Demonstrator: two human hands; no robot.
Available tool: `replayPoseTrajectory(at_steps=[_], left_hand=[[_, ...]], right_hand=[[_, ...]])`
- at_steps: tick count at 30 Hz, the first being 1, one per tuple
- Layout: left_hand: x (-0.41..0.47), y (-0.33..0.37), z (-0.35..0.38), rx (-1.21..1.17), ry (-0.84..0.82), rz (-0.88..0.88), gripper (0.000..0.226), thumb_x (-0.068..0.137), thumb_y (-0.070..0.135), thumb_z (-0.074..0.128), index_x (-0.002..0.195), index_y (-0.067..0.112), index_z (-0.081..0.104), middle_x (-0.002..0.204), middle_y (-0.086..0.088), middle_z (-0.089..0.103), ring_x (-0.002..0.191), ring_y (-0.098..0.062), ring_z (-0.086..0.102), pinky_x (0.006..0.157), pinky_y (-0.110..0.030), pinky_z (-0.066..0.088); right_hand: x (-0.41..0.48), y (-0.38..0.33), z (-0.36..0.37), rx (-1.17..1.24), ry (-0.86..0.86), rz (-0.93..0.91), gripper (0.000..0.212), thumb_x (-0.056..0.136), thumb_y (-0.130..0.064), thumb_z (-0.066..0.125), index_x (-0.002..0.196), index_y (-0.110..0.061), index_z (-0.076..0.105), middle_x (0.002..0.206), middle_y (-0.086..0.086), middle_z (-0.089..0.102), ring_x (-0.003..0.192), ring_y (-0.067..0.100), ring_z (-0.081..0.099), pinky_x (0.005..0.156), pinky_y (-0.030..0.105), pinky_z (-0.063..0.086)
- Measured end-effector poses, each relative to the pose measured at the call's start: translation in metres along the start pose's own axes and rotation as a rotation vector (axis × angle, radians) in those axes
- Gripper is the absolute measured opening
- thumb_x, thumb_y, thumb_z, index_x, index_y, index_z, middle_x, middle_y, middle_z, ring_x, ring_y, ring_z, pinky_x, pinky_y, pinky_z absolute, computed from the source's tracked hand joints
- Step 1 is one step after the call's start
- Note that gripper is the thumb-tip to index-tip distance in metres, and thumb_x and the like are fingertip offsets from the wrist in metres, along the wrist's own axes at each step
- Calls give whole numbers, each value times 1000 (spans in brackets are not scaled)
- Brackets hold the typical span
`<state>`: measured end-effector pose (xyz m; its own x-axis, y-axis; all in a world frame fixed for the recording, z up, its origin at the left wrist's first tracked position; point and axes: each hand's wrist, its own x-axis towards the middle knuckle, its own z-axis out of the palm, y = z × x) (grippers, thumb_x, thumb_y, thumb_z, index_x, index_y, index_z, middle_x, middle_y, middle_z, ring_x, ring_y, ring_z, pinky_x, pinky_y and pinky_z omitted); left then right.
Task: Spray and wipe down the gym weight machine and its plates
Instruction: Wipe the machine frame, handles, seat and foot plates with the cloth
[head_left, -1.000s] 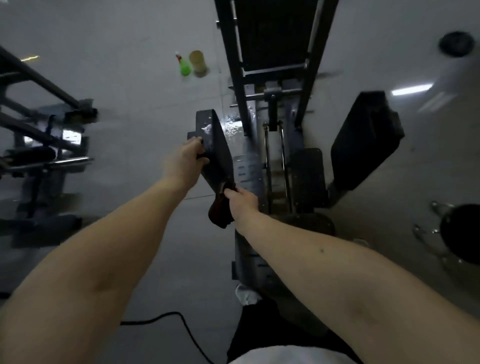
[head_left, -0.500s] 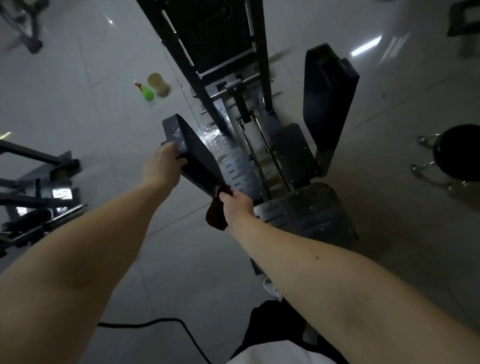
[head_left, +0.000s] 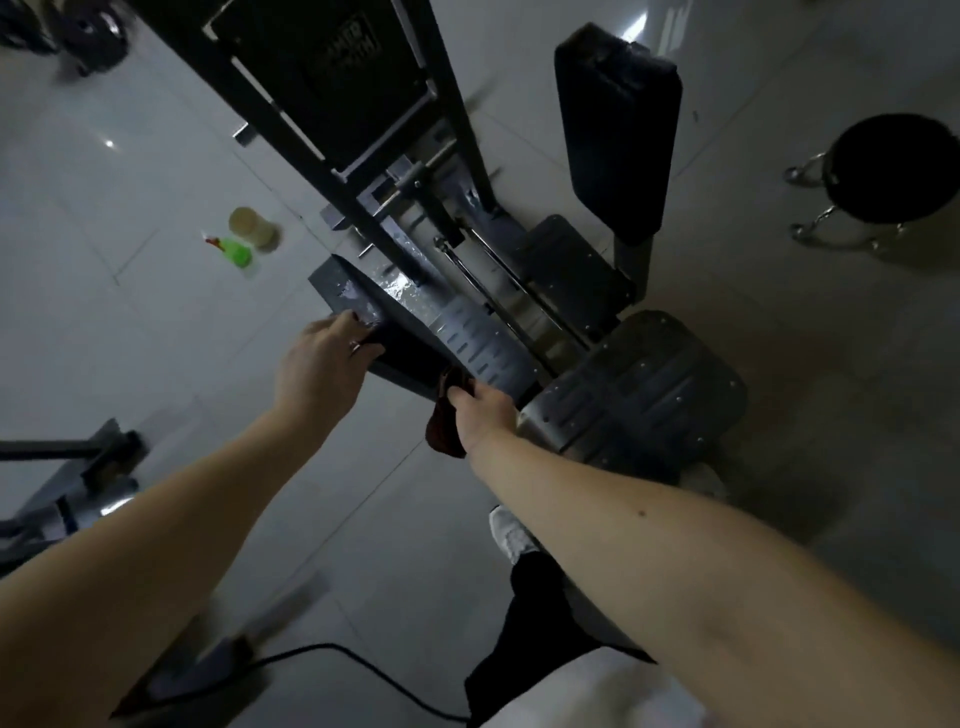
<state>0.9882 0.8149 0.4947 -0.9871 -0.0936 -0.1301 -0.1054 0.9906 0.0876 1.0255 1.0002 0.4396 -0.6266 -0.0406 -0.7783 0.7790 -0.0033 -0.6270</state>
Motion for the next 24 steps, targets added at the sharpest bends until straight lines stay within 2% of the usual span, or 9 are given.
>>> replayPoseTrajectory(at_steps=[5,9,12,14,16,18,20,22,24], left_hand=[[4,-20,-7,-17,-63,53,47,93,45,69,132,19,65,135,-11,65,122,-35,58,94,-50,53],[4,-21,-2,11,-39,126,44,96,40,68,132,16,68,144,-4,59,131,-31,53,99,-49,51],[0,-21,0,26,-37,133,40,96,37,67,130,15,69,144,-3,59,131,-31,53,97,-51,53],[-1,-20,0,37,-2,158,37,95,33,71,126,13,72,140,-5,63,126,-34,56,92,-51,56],[-1,-19,2,64,36,186,37,92,30,74,122,9,73,134,-8,67,120,-36,60,89,-50,58],[0,-19,6,91,53,179,37,91,29,75,122,8,74,133,-10,67,119,-36,61,90,-48,58],[-1,-19,9,92,52,159,40,92,30,73,126,8,72,136,-9,65,122,-34,60,93,-47,57],[-2,-21,12,87,72,172,40,93,29,72,127,7,71,136,-9,65,124,-33,59,94,-49,57],[-2,-22,16,70,88,176,40,94,27,71,128,6,70,138,-9,63,126,-33,58,95,-51,56]], right_hand=[[-2,8,47,185,129,-20,33,103,-18,56,134,-8,64,130,8,65,123,25,60,105,33,48],[2,3,77,245,134,-101,32,103,-20,56,133,-14,65,130,4,67,121,20,62,106,37,51],[5,6,78,249,135,-104,31,103,-20,55,132,-15,66,129,1,66,117,14,60,106,34,50],[11,7,74,232,165,-123,31,102,-23,54,130,-16,66,129,2,66,119,15,60,108,38,49],[15,2,69,219,209,-192,30,102,-24,54,127,-14,67,125,3,66,118,19,61,105,44,52],[18,-7,67,215,205,-283,29,104,-23,53,129,-12,65,124,0,60,118,16,58,105,42,53],[22,-10,69,184,161,-368,32,106,-23,51,135,-14,61,137,0,54,130,12,50,111,37,47],[28,-4,74,125,83,-376,38,107,-27,48,145,-21,54,155,1,43,144,9,35,120,39,37],[38,9,76,90,55,-367,42,106,-47,43,148,-46,44,161,1,40,149,16,33,122,49,32]])
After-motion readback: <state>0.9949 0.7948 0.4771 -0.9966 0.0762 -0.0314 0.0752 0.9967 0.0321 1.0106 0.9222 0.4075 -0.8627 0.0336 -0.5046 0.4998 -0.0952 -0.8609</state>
